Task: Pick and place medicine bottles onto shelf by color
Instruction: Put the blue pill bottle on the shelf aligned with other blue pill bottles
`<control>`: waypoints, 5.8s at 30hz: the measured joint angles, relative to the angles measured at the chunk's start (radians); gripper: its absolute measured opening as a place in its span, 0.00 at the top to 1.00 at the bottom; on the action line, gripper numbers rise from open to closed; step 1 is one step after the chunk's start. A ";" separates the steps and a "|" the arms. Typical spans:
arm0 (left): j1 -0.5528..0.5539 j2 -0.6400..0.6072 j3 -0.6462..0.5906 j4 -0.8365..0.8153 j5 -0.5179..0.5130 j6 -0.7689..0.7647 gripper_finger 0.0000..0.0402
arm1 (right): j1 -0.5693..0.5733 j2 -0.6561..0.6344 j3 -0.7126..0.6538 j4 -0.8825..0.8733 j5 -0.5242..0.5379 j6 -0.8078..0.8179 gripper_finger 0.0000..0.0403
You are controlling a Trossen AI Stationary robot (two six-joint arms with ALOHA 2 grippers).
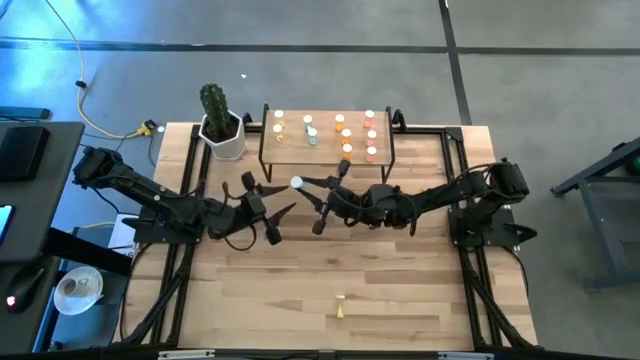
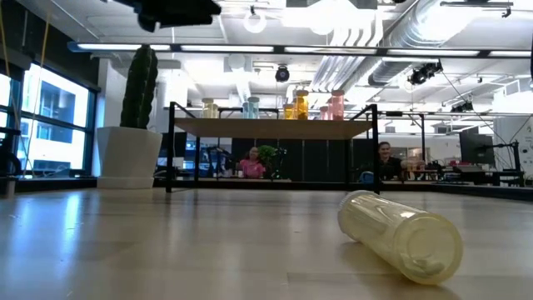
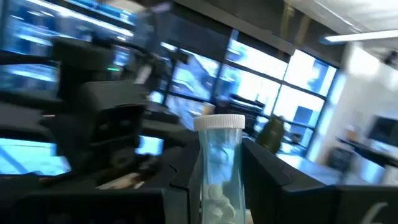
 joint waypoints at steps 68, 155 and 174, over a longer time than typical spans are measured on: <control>0.345 -0.006 0.000 0.227 0.688 0.115 0.77 | -0.167 -0.101 0.001 -0.294 -0.436 0.190 0.80; 0.436 -0.006 0.000 -0.178 0.518 -0.042 0.78 | -0.348 0.084 0.389 -1.038 -0.612 0.226 0.70; 0.436 -0.006 0.000 -0.178 0.520 -0.073 0.75 | -0.347 0.083 0.389 -1.041 -0.603 0.226 0.75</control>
